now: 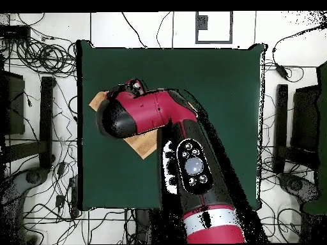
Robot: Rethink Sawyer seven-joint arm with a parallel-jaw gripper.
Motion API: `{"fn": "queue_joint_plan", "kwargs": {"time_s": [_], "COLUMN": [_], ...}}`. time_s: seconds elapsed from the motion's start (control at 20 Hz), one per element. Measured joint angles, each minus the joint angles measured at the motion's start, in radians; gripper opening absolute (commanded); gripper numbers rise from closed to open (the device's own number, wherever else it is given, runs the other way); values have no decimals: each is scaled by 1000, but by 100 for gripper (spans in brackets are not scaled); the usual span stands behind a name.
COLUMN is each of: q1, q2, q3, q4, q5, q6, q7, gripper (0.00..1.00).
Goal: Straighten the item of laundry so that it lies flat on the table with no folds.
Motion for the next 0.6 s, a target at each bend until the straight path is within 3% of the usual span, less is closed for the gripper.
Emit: {"fn": "queue_joint_plan", "kwargs": {"time_s": [0.6], "q1": [7], "q2": [112], "q3": [-86], "q4": [1], "q5": [47], "q6": [20], "q7": [0], "gripper": [100]}}
